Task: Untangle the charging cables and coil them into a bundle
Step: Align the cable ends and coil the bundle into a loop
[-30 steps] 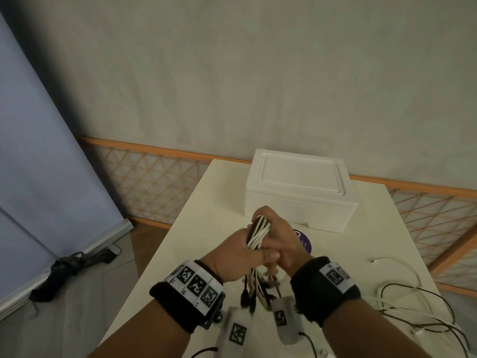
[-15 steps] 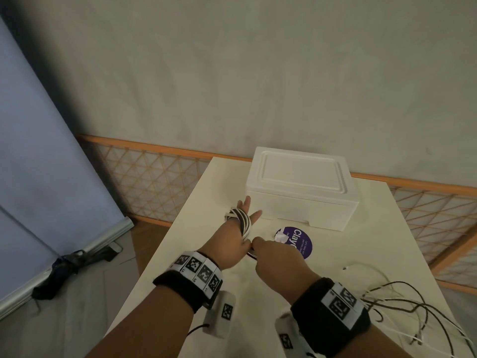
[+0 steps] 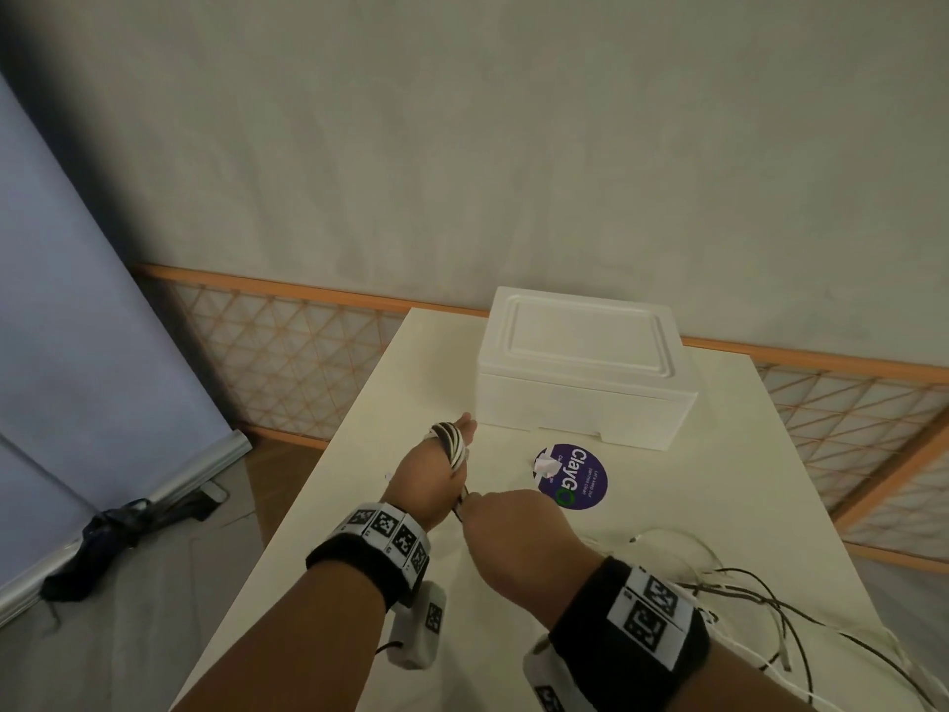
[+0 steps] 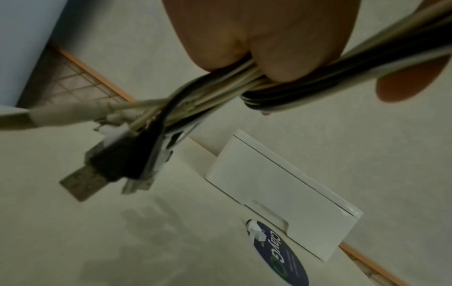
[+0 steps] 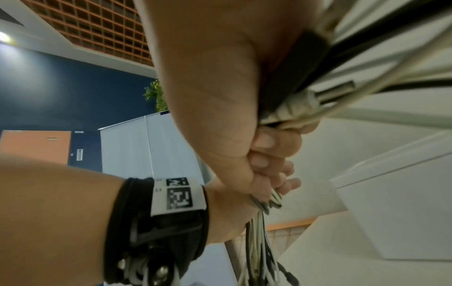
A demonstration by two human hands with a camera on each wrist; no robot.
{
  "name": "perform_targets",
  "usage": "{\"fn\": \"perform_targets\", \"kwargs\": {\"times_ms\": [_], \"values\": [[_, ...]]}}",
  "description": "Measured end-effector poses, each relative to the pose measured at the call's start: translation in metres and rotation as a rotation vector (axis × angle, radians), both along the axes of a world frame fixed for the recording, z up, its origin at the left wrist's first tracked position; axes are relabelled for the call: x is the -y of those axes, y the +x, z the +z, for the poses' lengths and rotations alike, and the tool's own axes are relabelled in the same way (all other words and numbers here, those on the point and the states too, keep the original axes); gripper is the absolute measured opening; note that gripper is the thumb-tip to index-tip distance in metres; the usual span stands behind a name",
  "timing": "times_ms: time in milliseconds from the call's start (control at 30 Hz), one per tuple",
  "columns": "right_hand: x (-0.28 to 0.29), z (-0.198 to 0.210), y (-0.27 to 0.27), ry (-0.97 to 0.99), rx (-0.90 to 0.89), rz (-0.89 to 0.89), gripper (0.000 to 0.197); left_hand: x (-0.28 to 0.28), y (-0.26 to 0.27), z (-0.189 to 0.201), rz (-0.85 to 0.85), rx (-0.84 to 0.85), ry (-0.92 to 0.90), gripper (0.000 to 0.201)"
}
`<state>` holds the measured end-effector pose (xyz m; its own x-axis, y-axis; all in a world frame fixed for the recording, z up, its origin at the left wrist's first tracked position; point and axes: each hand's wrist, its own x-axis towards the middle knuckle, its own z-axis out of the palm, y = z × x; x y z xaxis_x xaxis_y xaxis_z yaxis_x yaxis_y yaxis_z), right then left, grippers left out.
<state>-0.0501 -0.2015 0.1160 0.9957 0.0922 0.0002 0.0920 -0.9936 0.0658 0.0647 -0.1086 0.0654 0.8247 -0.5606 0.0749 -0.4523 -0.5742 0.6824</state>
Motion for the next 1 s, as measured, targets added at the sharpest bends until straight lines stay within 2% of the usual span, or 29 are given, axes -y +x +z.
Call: {"fn": "perform_targets", "kwargs": {"times_ms": [67, 133, 233, 300, 367, 433, 500, 567, 633, 667, 733, 767, 833, 900, 933, 1000], "values": [[-0.004, 0.005, -0.001, -0.014, -0.026, 0.012, 0.028, -0.006, 0.003, -0.004, 0.012, -0.030, -0.050, 0.045], [0.000, 0.007, -0.001, 0.052, -0.087, 0.042, 0.012, -0.016, 0.000, -0.005, 0.015, -0.010, -0.084, 0.045], [0.008, -0.004, 0.002, 0.096, -0.036, 0.024, 0.018, -0.024, -0.010, -0.004, -0.058, -0.077, -0.135, 0.045], [0.005, -0.003, 0.000, 0.113, -0.053, 0.056, 0.014, -0.026, -0.011, -0.007, -0.049, -0.120, -0.142, 0.044], [0.002, -0.006, -0.001, 0.107, -0.086, 0.083, 0.014, -0.027, -0.009, -0.009, -0.017, -0.088, -0.073, 0.044], [0.002, -0.012, -0.001, 0.100, -0.017, 0.082, 0.020, -0.025, -0.009, -0.005, -0.007, -0.023, 0.016, 0.047], [0.002, -0.017, -0.003, 0.189, -0.017, 0.043, 0.024, -0.023, -0.010, 0.003, 0.014, -0.052, -0.017, 0.044], [0.007, -0.026, -0.005, 0.252, -0.055, -0.003, 0.029, -0.023, -0.008, 0.013, 0.042, -0.285, -0.236, 0.029], [0.018, -0.032, -0.009, 0.320, -0.132, -0.107, 0.034, -0.029, -0.004, 0.021, 0.072, -0.589, -0.500, 0.024], [0.027, -0.033, -0.010, 0.380, -0.186, -0.170, 0.042, -0.033, -0.003, 0.025, 0.078, -0.714, -0.607, 0.028], [0.043, -0.028, -0.012, 0.560, -0.296, -0.252, 0.075, -0.037, -0.001, 0.033, 0.050, -0.874, -0.713, 0.031], [0.049, -0.020, -0.011, 0.663, -0.261, -0.269, 0.090, -0.036, -0.003, 0.038, 0.017, -0.910, -0.703, 0.030], [0.051, 0.007, -0.002, 0.772, -0.019, -0.219, 0.101, -0.032, -0.008, 0.044, -0.081, -0.914, -0.611, 0.024], [0.043, 0.032, 0.017, 0.676, 0.128, -0.062, 0.098, -0.026, -0.013, 0.053, -0.189, -0.876, -0.488, 0.021], [0.036, 0.043, 0.028, 0.609, 0.100, 0.020, 0.094, -0.024, -0.014, 0.056, -0.233, -0.849, -0.440, 0.021], [0.021, 0.055, 0.046, 0.518, -0.075, 0.127, 0.082, -0.024, -0.012, 0.061, -0.246, -0.809, -0.380, 0.021]]}}
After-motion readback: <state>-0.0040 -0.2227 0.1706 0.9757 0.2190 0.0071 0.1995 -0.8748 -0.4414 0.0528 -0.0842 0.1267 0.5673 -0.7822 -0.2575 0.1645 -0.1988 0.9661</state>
